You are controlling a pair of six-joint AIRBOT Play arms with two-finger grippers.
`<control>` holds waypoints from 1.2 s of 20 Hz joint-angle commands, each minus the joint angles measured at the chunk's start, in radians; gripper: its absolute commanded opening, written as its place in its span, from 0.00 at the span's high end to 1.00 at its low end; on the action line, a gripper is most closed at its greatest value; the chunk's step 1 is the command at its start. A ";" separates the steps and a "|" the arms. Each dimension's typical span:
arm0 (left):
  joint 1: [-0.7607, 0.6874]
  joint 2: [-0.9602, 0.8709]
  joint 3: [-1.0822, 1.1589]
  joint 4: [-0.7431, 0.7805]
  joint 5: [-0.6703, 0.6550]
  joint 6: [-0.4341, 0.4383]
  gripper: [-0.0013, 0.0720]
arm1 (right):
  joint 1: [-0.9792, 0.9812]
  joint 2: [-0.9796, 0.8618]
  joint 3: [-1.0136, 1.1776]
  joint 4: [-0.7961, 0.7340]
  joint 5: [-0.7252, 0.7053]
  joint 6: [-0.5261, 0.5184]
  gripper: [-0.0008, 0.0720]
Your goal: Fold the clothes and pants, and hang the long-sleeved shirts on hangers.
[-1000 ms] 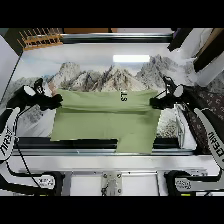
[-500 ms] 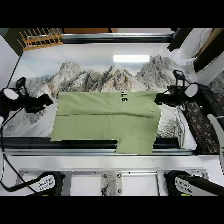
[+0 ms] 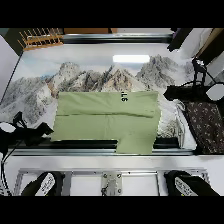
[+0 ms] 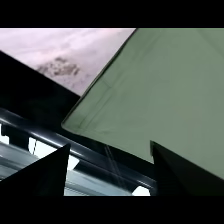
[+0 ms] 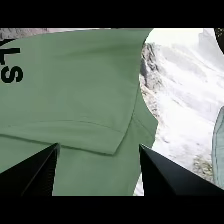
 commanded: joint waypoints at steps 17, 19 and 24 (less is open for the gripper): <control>-0.158 -0.051 -0.164 -0.108 0.200 -0.171 0.28 | 0.001 0.011 0.001 0.005 0.004 0.000 0.26; -0.174 -0.076 -0.138 -0.108 0.227 -0.186 0.28 | 0.001 0.011 0.001 0.005 0.005 0.000 0.26; -0.184 -0.133 -0.074 -0.107 0.258 -0.188 0.82 | -0.006 0.011 -0.005 0.003 0.030 -0.001 0.26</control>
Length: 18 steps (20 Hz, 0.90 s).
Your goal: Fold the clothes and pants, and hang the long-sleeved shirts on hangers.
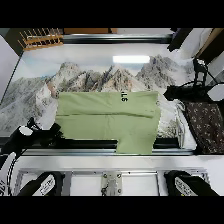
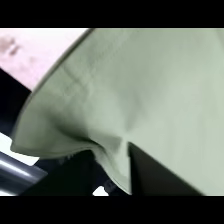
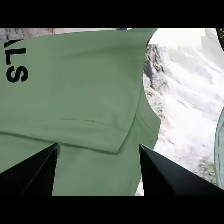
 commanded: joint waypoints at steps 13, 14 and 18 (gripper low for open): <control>-0.010 0.165 0.051 0.001 -0.022 0.068 0.97 | -0.050 -0.044 -0.640 0.254 0.043 -0.038 0.26; -0.010 0.161 0.051 0.002 -0.026 0.068 0.97 | -0.007 -0.061 -0.649 0.265 0.028 -0.037 0.26; -0.010 0.110 0.051 0.001 -0.035 0.069 0.97 | 0.133 -0.107 -0.650 0.314 -0.027 -0.037 0.26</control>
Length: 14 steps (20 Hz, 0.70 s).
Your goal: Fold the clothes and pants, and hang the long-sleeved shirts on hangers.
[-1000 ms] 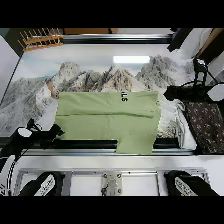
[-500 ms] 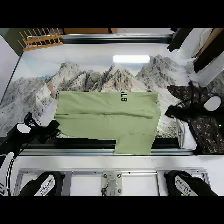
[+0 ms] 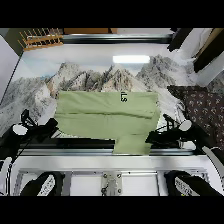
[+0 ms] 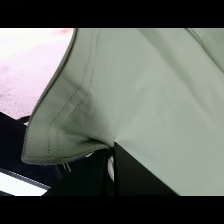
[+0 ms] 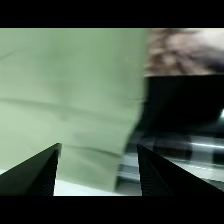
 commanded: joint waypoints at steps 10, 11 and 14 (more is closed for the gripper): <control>0.000 0.093 0.001 0.121 -0.255 0.090 0.97 | 0.095 0.163 0.094 -0.218 0.189 -0.027 0.97; 0.000 0.139 0.001 0.152 -0.330 0.092 0.97 | 0.079 0.212 0.107 -0.269 0.253 -0.022 0.97; 0.000 0.269 0.001 0.176 -0.515 0.092 0.97 | 0.010 0.329 0.119 -0.311 0.346 -0.001 0.97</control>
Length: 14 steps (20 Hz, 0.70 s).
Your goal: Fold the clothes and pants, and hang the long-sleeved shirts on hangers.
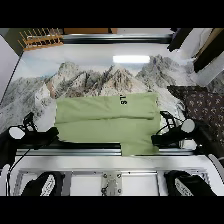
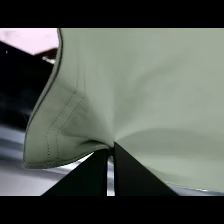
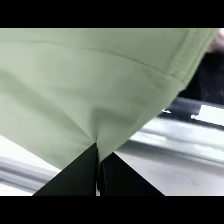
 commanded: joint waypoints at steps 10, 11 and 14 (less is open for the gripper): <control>0.000 0.035 0.112 0.051 -0.160 0.040 0.97 | -0.099 -0.122 0.363 -0.088 0.066 0.025 0.97; 0.000 -0.029 0.157 0.051 -0.132 0.041 0.97 | -0.098 -0.175 0.404 -0.076 0.057 0.024 0.97; 0.000 -0.217 0.284 0.048 -0.077 0.054 0.97 | -0.097 -0.318 0.505 -0.033 0.009 0.024 0.97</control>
